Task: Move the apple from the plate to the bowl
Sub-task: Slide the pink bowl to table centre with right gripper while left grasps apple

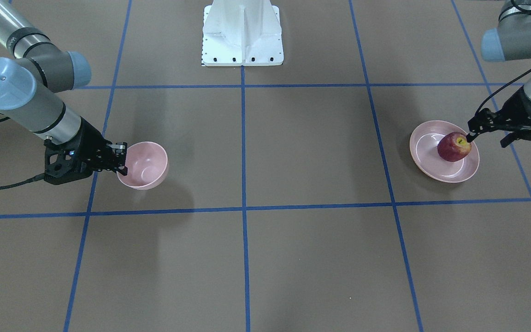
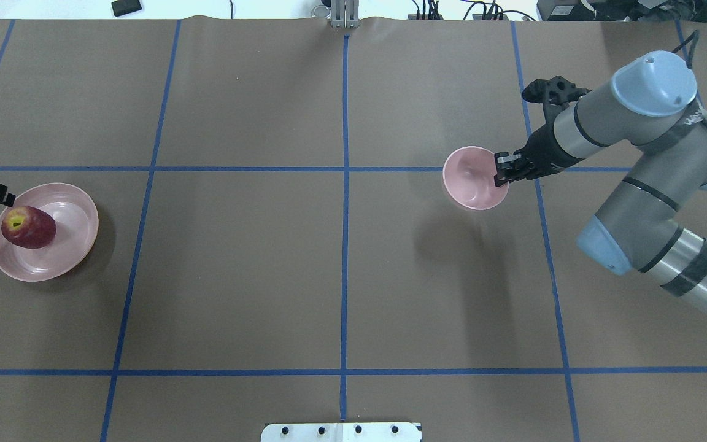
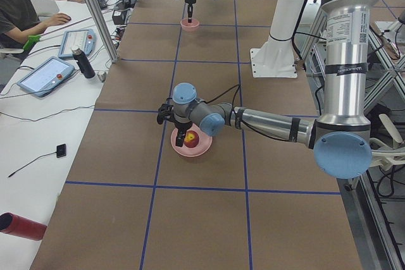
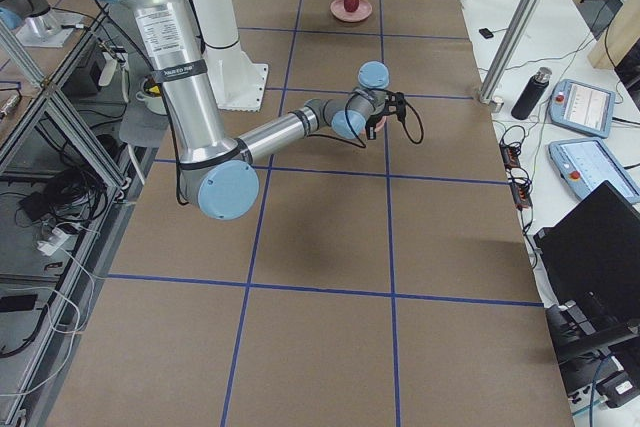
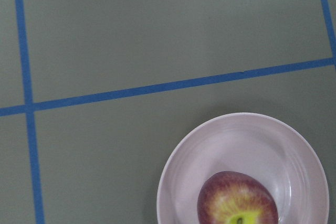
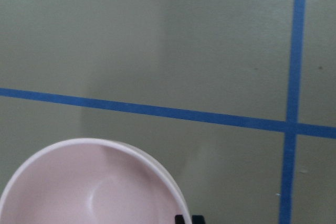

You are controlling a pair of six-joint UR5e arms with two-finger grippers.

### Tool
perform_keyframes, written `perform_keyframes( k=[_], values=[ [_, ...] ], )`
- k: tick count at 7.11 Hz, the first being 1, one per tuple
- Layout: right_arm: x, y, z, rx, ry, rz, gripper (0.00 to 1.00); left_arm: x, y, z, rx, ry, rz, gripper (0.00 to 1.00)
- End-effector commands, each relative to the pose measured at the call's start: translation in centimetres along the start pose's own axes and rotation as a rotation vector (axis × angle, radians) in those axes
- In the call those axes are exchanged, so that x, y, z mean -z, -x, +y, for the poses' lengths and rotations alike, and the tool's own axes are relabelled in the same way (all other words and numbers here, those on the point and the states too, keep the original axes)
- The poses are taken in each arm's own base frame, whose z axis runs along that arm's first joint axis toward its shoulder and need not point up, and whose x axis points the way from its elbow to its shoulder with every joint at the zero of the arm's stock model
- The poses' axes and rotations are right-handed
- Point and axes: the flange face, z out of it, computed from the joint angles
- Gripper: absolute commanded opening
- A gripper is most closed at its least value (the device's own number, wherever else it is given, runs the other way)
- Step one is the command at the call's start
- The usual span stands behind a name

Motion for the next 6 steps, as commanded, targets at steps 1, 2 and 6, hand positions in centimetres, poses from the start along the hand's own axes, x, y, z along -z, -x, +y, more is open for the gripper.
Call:
perform_keyframes(
  k=[1,2,6],
  values=[
    [-2.2,5.0,1.1,-0.018,-0.016,0.009,0.00,-2.5,-2.1,0.7,0.027,0.024,-0.007,0.98],
    [-2.2,5.1,1.2,-0.016,-0.015,0.007,0.00,-2.9,-2.7,0.6,0.036,0.028,-0.004,0.98],
    [-3.4,11.2,1.5,-0.056,-0.014,0.020,0.00,-5.9,-2.4,1.4,0.034,0.085,-0.021,0.98]
  ],
)
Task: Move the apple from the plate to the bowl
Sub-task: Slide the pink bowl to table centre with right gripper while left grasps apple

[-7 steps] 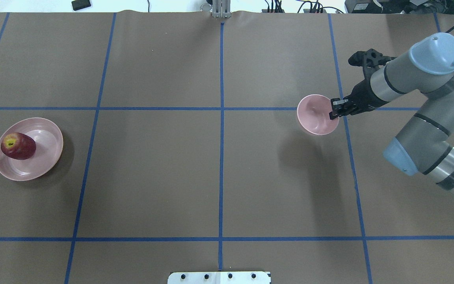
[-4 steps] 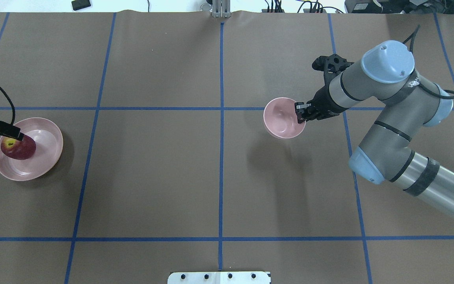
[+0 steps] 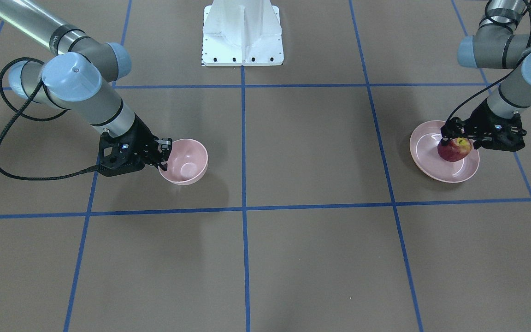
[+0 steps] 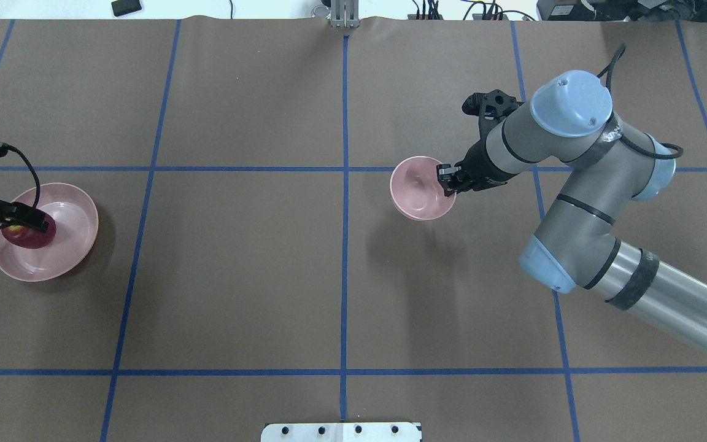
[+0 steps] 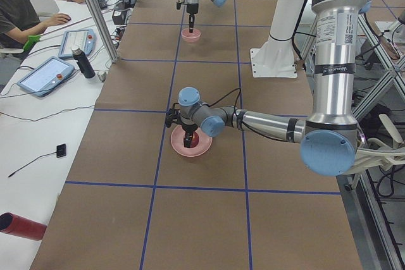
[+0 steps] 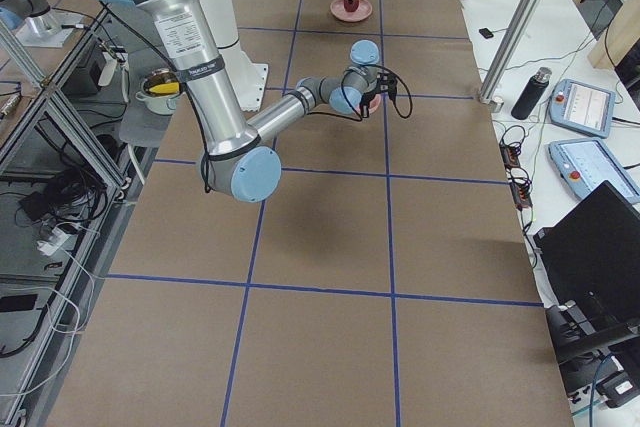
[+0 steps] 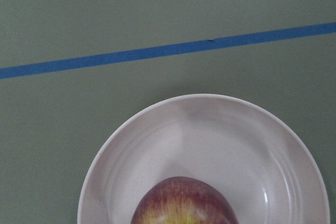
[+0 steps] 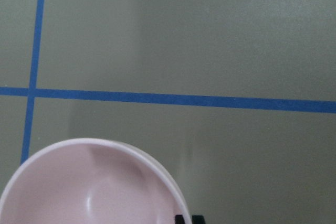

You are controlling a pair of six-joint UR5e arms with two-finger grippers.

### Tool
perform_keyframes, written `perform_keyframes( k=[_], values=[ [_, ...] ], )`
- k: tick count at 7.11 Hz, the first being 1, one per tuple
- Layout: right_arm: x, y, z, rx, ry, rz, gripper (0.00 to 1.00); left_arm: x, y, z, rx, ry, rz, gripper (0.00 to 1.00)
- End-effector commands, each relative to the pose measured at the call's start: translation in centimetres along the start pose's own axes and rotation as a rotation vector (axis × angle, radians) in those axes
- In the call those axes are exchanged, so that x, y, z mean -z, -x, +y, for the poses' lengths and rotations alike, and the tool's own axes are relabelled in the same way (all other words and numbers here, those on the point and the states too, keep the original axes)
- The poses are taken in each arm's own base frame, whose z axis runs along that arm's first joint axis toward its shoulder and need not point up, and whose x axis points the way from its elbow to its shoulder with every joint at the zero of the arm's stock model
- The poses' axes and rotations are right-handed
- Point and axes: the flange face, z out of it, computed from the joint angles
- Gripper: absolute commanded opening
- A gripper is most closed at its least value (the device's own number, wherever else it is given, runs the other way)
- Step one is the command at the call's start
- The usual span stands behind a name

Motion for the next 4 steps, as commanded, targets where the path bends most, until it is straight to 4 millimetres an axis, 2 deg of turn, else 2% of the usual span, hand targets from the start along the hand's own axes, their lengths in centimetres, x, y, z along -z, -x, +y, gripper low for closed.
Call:
perform_keyframes(
  k=[1,2,3,4],
  values=[
    [-1.3,5.0,1.5,-0.025,-0.012,0.005,0.00,-1.8,-0.9,-0.3,-0.004,0.025,-0.001,0.98],
    [-2.6,7.3,1.0,-0.055,-0.033,0.011,0.00,-2.1,-1.2,-0.8,-0.001,0.027,0.000,0.97],
    [-3.2,8.4,0.9,-0.062,-0.030,0.011,0.00,-2.1,-1.2,-0.8,0.001,0.028,-0.001,0.73],
    [-4.7,9.2,1.7,-0.060,-0.032,0.027,0.00,-2.2,-1.2,-0.8,0.004,0.029,-0.002,0.07]
  ],
)
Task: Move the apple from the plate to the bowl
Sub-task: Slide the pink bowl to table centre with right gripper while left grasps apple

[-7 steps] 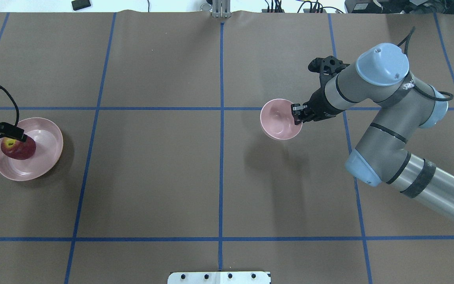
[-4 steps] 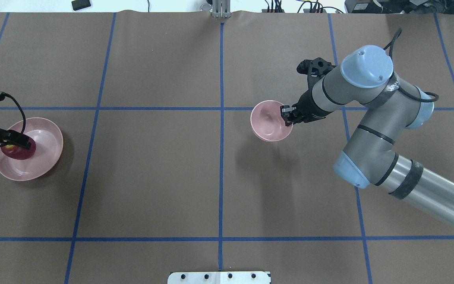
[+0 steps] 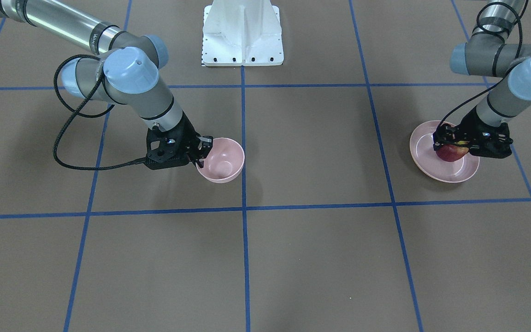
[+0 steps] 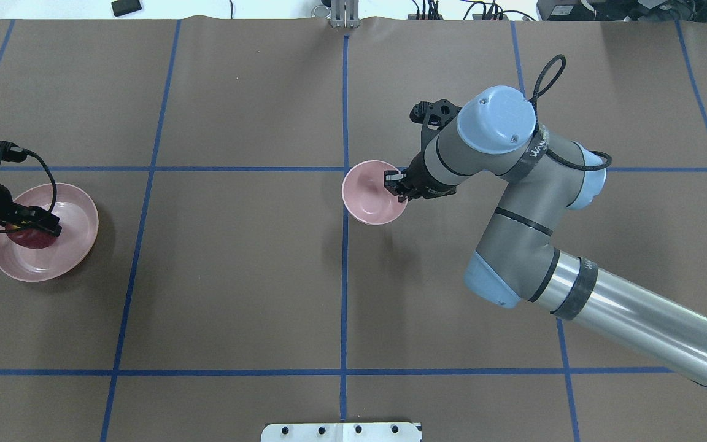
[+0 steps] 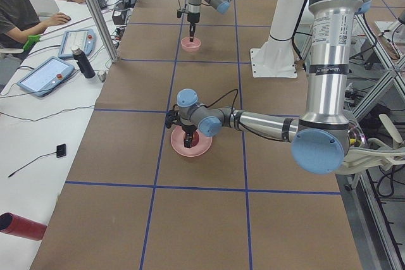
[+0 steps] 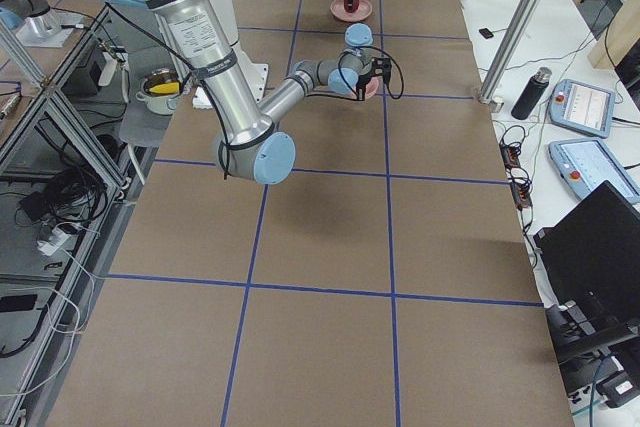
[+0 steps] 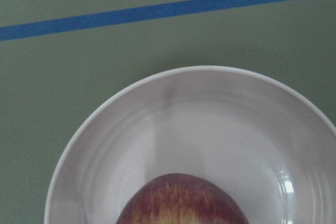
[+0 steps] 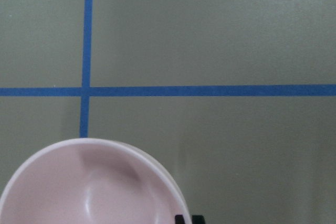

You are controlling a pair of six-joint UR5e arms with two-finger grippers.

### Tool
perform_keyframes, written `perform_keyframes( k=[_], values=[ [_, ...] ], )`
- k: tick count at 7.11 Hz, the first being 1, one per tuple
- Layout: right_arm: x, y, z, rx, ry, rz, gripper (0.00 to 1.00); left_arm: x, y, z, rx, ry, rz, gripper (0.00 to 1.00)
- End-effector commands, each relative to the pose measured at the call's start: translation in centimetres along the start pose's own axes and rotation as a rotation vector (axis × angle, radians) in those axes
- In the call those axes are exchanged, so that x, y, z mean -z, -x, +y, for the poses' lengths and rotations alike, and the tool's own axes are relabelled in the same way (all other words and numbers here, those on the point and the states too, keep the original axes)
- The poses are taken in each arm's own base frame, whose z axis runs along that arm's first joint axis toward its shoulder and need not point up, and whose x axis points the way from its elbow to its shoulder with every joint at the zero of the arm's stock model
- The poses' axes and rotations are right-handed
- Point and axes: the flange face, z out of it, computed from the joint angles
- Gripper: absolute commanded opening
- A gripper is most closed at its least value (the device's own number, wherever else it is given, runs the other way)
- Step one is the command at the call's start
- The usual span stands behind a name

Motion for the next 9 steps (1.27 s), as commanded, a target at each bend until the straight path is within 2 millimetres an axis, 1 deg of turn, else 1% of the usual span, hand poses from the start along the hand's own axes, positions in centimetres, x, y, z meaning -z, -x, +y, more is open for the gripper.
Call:
perform_keyframes(
  k=[1,2,3,4,6,7,8,9],
  values=[
    [-2.6,2.7,0.9,0.003,-0.021,0.024,0.00,0.0,-0.3,-0.2,0.000,0.001,0.004,0.00],
    [-2.9,2.9,1.0,0.004,-0.019,0.024,0.00,0.2,-0.9,-0.7,-0.002,0.001,0.012,0.00],
    [-3.2,3.1,1.5,0.009,-0.021,0.027,0.00,0.6,-1.4,-0.7,-0.007,-0.003,0.021,0.00],
    [-3.2,3.7,1.6,0.016,-0.030,0.022,0.00,1.6,-3.1,-1.9,-0.011,-0.017,0.034,0.00],
    [-3.9,4.0,2.0,0.019,-0.024,0.028,0.00,6.5,-13.2,-8.9,0.099,-0.017,0.036,0.00],
    [-3.9,4.1,2.1,0.019,-0.022,0.029,0.00,9.8,-18.1,-11.3,0.173,-0.026,0.049,0.00],
    [-4.0,4.1,2.2,0.021,-0.021,0.028,0.00,10.5,-22.8,-11.5,0.214,-0.014,0.070,0.00],
    [-4.1,4.1,2.4,0.021,-0.018,0.030,0.68,10.2,-26.3,-11.0,0.241,-0.001,0.090,0.00]
  ],
)
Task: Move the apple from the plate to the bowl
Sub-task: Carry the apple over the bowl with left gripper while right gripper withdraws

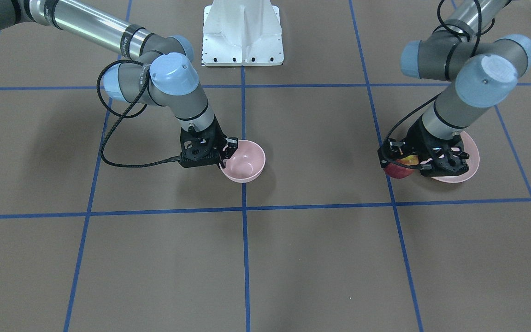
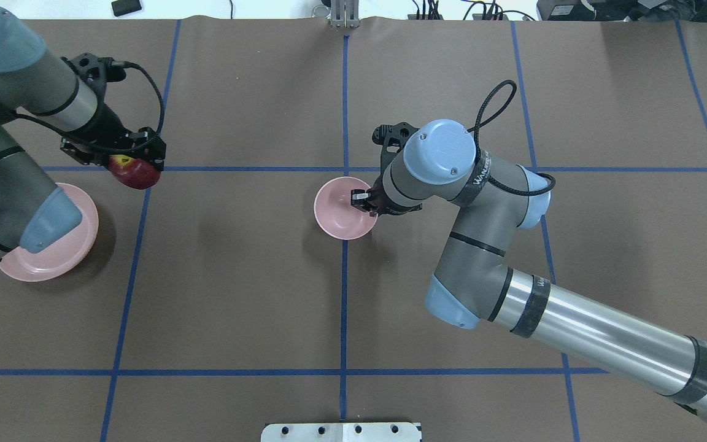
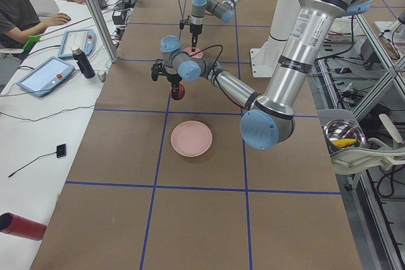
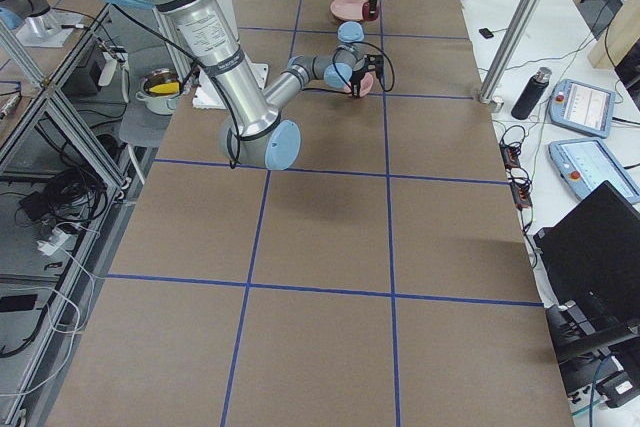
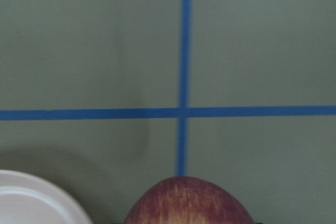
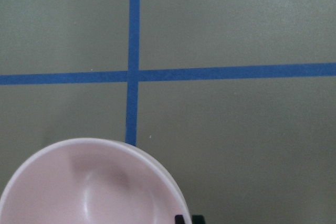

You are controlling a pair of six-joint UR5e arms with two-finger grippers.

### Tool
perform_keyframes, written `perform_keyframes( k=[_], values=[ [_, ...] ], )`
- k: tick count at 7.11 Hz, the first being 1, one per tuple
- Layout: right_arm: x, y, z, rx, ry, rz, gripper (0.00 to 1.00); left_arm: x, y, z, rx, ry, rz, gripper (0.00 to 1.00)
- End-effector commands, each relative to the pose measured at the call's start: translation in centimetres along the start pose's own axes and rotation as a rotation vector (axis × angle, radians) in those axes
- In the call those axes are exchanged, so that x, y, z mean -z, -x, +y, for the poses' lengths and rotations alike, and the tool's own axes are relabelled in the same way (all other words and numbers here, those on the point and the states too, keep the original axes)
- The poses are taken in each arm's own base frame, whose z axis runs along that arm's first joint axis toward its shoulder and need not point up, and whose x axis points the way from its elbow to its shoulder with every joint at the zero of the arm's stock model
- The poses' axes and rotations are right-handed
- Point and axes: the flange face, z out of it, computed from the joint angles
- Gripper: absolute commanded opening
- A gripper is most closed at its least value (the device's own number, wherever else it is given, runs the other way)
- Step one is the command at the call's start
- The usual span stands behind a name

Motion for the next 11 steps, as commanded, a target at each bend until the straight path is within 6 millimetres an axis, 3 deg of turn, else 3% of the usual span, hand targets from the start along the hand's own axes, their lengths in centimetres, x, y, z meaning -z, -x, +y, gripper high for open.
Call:
perform_keyframes(
  k=[1,2,3,4,5,6,7,8,9,10,11],
  values=[
    [-0.3,-0.2,0.5,0.002,-0.033,0.014,1.00,0.3,-8.3,2.0,0.063,0.022,0.048,0.00],
    [0.3,-1.0,0.7,0.005,-0.047,0.011,1.00,-0.3,-12.7,3.7,0.089,0.047,0.073,0.00],
    [1.7,-3.5,0.4,0.003,-0.055,0.008,1.00,0.6,-15.3,3.8,0.096,0.044,0.096,0.00],
    [3.4,-8.3,0.0,-0.019,-0.023,0.013,1.00,1.2,-19.2,4.0,0.111,0.057,0.100,0.00],
    [6.6,-13.1,-1.9,-0.045,0.006,0.000,1.00,0.9,-23.2,3.9,0.110,0.030,0.069,0.00],
    [8.9,-17.9,-3.1,-0.014,0.037,-0.003,1.00,-1.3,-26.8,5.8,0.115,0.026,0.049,0.00],
    [10.4,-20.8,-4.3,0.010,0.048,-0.004,1.00,-1.9,-29.6,5.9,0.123,0.017,0.043,0.00],
    [10.8,-24.4,-4.3,0.003,0.058,0.017,1.00,-3.2,-32.6,6.3,0.138,0.022,0.029,0.00],
    [11.7,-27.3,-4.4,0.042,0.063,0.027,1.00,-4.6,-35.0,6.6,0.137,0.001,0.021,0.00],
    [12.4,-29.7,-4.6,0.053,0.070,0.034,1.00,-6.0,-35.2,6.4,0.132,-0.008,0.036,0.00],
    [12.2,-30.4,-4.5,0.053,0.075,0.044,1.00,-7.2,-34.8,5.7,0.131,-0.040,0.020,0.00]
  ],
)
